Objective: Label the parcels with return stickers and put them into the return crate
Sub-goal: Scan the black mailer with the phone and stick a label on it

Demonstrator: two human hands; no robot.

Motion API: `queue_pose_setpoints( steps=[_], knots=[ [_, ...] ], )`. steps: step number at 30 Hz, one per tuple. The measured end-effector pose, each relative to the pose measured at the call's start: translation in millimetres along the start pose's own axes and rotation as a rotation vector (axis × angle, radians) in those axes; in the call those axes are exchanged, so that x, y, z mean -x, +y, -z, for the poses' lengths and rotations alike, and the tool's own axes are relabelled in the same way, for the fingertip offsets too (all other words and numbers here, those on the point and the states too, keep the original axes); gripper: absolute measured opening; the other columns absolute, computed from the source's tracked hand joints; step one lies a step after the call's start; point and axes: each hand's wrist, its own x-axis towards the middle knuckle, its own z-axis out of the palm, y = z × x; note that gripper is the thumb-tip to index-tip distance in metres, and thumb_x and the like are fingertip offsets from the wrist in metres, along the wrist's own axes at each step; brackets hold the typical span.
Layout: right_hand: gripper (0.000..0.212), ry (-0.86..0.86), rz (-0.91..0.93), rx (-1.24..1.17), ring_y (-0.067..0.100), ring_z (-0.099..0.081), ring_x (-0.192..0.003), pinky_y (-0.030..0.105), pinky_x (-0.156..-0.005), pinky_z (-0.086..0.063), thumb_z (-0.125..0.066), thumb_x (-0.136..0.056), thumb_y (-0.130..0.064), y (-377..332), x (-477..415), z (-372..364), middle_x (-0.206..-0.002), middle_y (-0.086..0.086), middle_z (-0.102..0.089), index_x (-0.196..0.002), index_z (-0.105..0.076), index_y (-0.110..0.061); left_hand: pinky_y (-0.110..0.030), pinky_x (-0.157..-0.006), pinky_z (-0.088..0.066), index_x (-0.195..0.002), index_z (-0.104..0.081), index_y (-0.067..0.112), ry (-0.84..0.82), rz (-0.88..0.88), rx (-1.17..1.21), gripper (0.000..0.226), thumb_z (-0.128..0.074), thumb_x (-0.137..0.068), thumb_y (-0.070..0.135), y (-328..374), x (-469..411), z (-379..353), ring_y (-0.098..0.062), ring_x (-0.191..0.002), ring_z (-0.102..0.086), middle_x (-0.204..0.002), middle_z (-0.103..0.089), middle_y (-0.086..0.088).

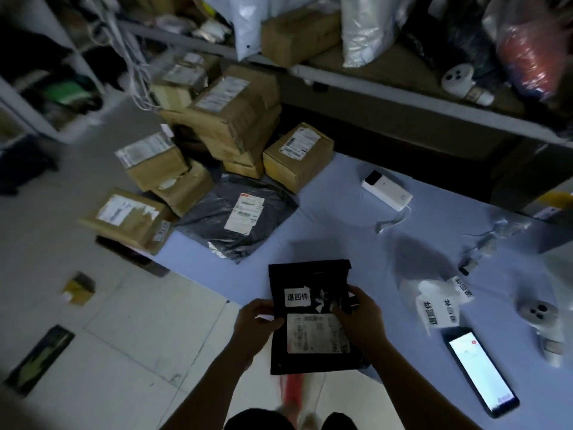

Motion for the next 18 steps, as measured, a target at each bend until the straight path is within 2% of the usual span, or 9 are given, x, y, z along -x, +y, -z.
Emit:
queue_pose_setpoints(
  steps=[2, 4, 5, 7, 9, 14, 17, 18],
  knots=[
    [0.046, -0.048, 0.061, -0.041, -0.007, -0.057, -0.073, 0.005, -0.058, -0.040, -0.079, -0.086, -0.026, -17.2, 12.4, -17.2, -0.085, -0.018, -0.062, -0.130, -0.063, -0.024, -0.020, -0.055, -0.048, -0.097, -0.072, 0.013, 0.074, -0.006, 0.038, 0.023, -0.080, -0.080, 0.000, -0.4, 24.2, 28.0, -0.017, -0.070, -0.067, -0.094, -0.076, 0.002],
    [0.043, -0.124, 0.110, -0.068, -0.006, -0.058, -0.075, 0.005, -0.060, -0.043, -0.078, -0.088, -0.026, -37.5, 27.7, -40.2, -0.088, -0.015, -0.063, -0.128, -0.062, -0.024, -0.023, -0.055, -0.048, -0.098, -0.073, 0.016, 0.171, 0.002, 0.053, 0.023, -0.080, -0.080, 0.002, -4.1, 47.4, 60.5, -0.018, -0.068, -0.067, -0.096, -0.077, 0.003],
    [0.041, -0.160, 0.133, -0.075, 0.000, -0.062, -0.079, 0.007, -0.066, -0.045, -0.077, -0.089, -0.026, -47.9, 36.5, -53.6, -0.091, -0.012, -0.066, -0.127, -0.063, -0.024, -0.023, -0.055, -0.048, -0.098, -0.073, 0.017, 0.216, 0.009, 0.059, 0.023, -0.080, -0.080, 0.003, -7.3, 59.0, 77.6, -0.017, -0.069, -0.068, -0.096, -0.077, 0.003],
    [0.038, -0.203, 0.187, -0.085, 0.012, -0.068, -0.090, 0.026, -0.081, -0.054, -0.078, -0.088, -0.026, -67.6, 55.1, -83.5, -0.099, -0.007, -0.072, -0.123, -0.066, -0.021, -0.019, -0.052, -0.047, -0.097, -0.074, 0.016, 0.295, 0.011, 0.092, 0.023, -0.079, -0.081, 0.000, -14.9, 81.7, 112.0, -0.012, -0.066, -0.068, -0.094, -0.077, 0.002],
    [0.033, -0.225, 0.233, -0.067, 0.015, -0.069, -0.090, 0.031, -0.082, -0.055, -0.080, -0.085, -0.025, -87.5, 71.0, -116.3, -0.098, -0.005, -0.073, -0.115, -0.068, -0.020, -0.016, -0.048, -0.045, -0.097, -0.074, 0.014, 0.347, 0.011, 0.136, 0.023, -0.076, -0.082, -0.004, -26.7, 99.4, 147.0, -0.006, -0.060, -0.067, -0.092, -0.077, 0.000],
    [0.036, -0.313, 0.306, -0.030, -0.002, -0.068, -0.076, 0.019, -0.063, -0.052, -0.082, -0.082, -0.033, -143.1, 99.9, -205.1, -0.085, -0.012, -0.073, -0.116, -0.069, -0.031, -0.017, -0.048, -0.047, -0.095, -0.076, 0.012, 0.437, 0.047, 0.256, 0.024, -0.075, -0.081, -0.007, -67.7, 116.5, 240.4, -0.008, -0.059, -0.068, -0.089, -0.077, -0.005],
    [0.033, -0.370, 0.337, 0.019, -0.006, -0.066, -0.078, 0.013, -0.062, -0.047, -0.081, -0.084, -0.030, -186.3, 111.2, -270.6, -0.087, -0.015, -0.072, -0.106, -0.062, -0.046, -0.026, -0.058, -0.056, -0.095, -0.077, 0.014, 0.480, 0.028, 0.323, 0.025, -0.072, -0.083, -0.008, -95.9, 111.0, 309.6, -0.022, -0.074, -0.073, -0.090, -0.078, -0.002],
    [0.032, -0.388, 0.334, 0.044, -0.005, -0.066, -0.078, 0.012, -0.063, -0.047, -0.081, -0.084, -0.031, -201.7, 114.7, -294.4, -0.089, -0.015, -0.072, -0.105, -0.062, -0.046, -0.029, -0.062, -0.058, -0.095, -0.078, 0.015, 0.492, 0.022, 0.335, 0.027, -0.070, -0.083, -0.008, -105.6, 107.0, 335.6, -0.026, -0.078, -0.073, -0.091, -0.078, 0.000]
  ],
)
